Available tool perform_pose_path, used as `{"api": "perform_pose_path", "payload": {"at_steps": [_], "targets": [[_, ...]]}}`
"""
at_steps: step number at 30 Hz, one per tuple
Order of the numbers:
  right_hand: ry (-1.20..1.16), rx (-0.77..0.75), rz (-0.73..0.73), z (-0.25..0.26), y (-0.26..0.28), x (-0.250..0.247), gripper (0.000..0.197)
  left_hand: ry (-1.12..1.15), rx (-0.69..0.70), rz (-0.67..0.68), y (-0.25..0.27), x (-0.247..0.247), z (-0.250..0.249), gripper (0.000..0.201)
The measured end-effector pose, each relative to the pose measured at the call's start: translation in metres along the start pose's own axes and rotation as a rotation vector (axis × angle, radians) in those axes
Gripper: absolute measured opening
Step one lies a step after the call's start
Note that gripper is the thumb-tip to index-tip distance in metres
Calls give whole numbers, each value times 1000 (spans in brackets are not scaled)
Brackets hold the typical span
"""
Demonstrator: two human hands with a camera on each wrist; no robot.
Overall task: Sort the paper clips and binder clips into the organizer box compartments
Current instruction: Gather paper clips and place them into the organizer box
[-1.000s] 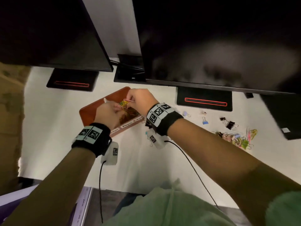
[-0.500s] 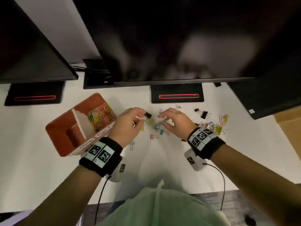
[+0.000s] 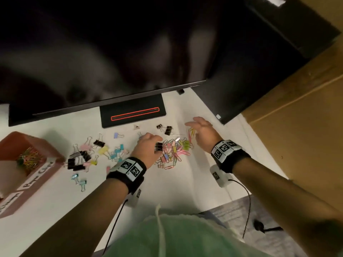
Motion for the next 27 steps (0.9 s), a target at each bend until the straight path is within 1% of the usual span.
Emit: {"api": "perform_pose_path", "payload": {"at_steps": [1, 3, 4, 6, 9, 11, 13, 15, 17, 20, 24, 27], "targets": [[28, -7, 48, -2, -5, 1, 72, -2, -11, -2, -3, 1, 1, 36], [87, -69, 103, -1, -13, 3, 73, 10, -24, -26, -6, 1, 1, 33], [115, -105, 112, -1, -15, 4, 69, 23, -31, -44, -6, -1, 1, 33], [141, -164, 106, -1, -20, 5, 54, 60, -49, -103, -5, -9, 0, 31], [106, -233, 66, -2, -24, 4, 30, 100, -68, -254, 4, -28, 3, 29], [67, -271, 29, -4, -25, 3, 21, 109, -83, -346, 12, -41, 10, 30], [19, -302, 10, -5, -25, 1, 16, 67, -112, -378, 20, -48, 19, 29], [2, -318, 15, -4, -26, -1, 12, -24, -109, -384, 25, -51, 23, 29], [24, -311, 40, -1, -27, -1, 11, -86, -56, -380, 26, -50, 17, 31], [55, -261, 64, 0, -28, 0, 10, -58, -10, -315, 18, -37, 0, 33], [27, -166, 102, 0, -27, -1, 13, -27, -82, -182, -4, -12, -10, 47], [71, -103, 137, 0, -27, -2, 17, -45, -165, -139, -15, 0, -4, 55]]}}
Point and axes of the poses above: each hand's wrist, its own y-axis away from the middle knuckle, its own x-axis out of the palm, z = x × y, the point moved 5 cm from there along -y, towards the middle knuckle, and after that the axes turned 14 degrees about x, right-handed, at the moved point
